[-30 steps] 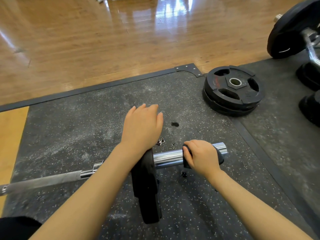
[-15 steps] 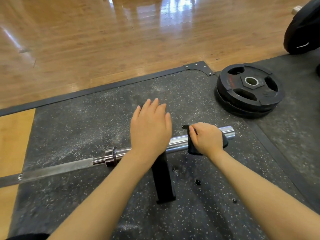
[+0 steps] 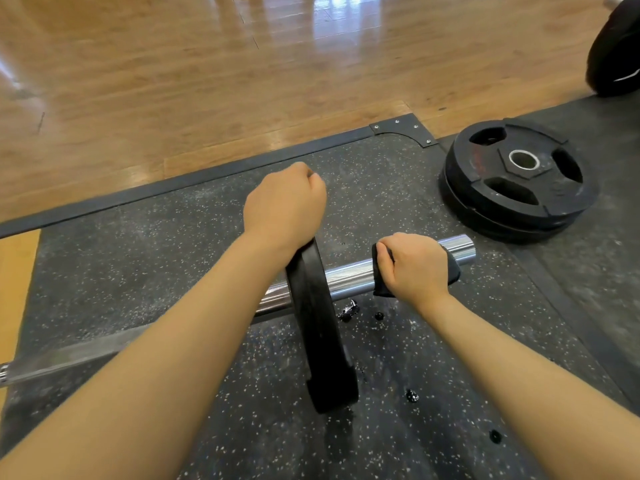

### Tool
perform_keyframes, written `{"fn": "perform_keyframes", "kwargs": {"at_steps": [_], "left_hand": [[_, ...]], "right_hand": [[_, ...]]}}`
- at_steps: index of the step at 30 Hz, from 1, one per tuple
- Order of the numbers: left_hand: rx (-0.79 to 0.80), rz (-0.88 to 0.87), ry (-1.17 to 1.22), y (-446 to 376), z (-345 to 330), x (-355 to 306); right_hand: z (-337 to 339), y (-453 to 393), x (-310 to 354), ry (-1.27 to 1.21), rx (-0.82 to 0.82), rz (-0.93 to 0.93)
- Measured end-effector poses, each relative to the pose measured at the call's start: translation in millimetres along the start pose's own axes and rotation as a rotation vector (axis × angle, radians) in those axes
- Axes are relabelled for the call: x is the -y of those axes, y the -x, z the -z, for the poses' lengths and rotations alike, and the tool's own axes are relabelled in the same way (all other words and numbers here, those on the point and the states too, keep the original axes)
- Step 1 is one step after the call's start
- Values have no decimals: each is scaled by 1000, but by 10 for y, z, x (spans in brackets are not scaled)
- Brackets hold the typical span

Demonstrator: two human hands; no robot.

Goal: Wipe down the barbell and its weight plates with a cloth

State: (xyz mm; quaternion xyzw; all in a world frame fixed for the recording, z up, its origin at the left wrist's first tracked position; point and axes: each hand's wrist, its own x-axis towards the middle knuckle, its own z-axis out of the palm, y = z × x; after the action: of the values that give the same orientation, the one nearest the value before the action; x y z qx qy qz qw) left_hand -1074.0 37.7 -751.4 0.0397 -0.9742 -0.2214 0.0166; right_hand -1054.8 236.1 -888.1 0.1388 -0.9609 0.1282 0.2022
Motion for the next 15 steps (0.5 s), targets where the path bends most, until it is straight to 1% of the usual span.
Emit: {"fn": "perform_keyframes", "kwargs": {"at_steps": [4, 10, 13, 15], "left_hand": [[22, 11, 28, -187, 23, 32], [68, 22, 37, -368, 59, 62], [67, 34, 44, -378, 69, 56], [67, 45, 39, -361, 72, 44]], "right_hand": [[-35, -94, -6, -23, 8, 6], [-52, -222, -74, 1, 109, 56], [-14, -267, -69, -27, 151, 25], [20, -296, -37, -62, 165, -38]]}}
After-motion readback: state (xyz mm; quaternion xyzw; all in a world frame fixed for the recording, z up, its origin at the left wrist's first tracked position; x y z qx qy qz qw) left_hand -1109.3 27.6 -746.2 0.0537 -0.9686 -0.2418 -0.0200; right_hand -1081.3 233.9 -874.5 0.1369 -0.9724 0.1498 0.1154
